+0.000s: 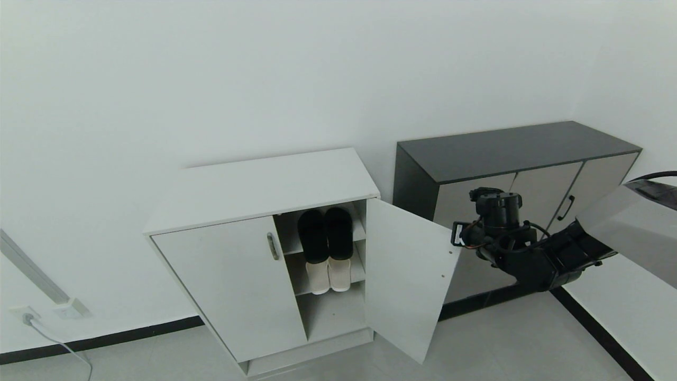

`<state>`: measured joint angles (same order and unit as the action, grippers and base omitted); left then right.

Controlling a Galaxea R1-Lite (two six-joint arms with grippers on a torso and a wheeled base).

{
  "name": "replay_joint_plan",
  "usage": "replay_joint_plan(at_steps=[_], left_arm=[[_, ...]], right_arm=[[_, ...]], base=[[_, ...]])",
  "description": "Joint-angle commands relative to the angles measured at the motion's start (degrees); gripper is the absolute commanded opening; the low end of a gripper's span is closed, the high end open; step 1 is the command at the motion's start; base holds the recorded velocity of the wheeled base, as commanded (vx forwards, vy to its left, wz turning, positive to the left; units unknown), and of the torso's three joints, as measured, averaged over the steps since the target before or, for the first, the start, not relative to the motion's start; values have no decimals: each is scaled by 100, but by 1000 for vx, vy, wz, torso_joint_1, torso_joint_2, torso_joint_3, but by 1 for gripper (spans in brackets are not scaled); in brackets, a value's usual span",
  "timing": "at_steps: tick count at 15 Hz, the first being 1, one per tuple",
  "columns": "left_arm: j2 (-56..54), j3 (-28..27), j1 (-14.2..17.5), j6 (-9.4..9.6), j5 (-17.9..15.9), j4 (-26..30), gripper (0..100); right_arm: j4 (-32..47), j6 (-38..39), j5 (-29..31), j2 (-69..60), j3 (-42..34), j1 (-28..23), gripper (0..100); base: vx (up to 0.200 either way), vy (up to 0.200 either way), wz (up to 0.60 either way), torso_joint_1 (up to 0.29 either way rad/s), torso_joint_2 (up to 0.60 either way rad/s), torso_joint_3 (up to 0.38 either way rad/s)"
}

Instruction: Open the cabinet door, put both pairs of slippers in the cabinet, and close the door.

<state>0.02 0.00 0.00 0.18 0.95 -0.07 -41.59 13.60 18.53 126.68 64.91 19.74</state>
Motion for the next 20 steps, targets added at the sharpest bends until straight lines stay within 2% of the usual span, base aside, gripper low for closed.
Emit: replay_joint_plan(at_steps=[1,7,10,16,20], left_arm=[[-2,0,0,-1,2,-1,0],[6,0,0,-1,2,-1,0],[-2,0,0,-9,2,-1,0],[-2,0,0,-9,2,-1,0],[6,0,0,-9,2,-1,0]], right_arm=[[11,2,-7,14,4,4,0],[407,230,2,-126,-14,224,0],[424,309,19,-293,-260,566,0],[415,740,37,-575,-761,1700,0],[389,626,-7,-1023,-1104,1841,0]], base=[[0,0,0,0,0,0],[0,0,0,0,0,0],[0,0,0,0,0,0],[0,0,0,0,0,0],[0,0,0,0,0,0]])
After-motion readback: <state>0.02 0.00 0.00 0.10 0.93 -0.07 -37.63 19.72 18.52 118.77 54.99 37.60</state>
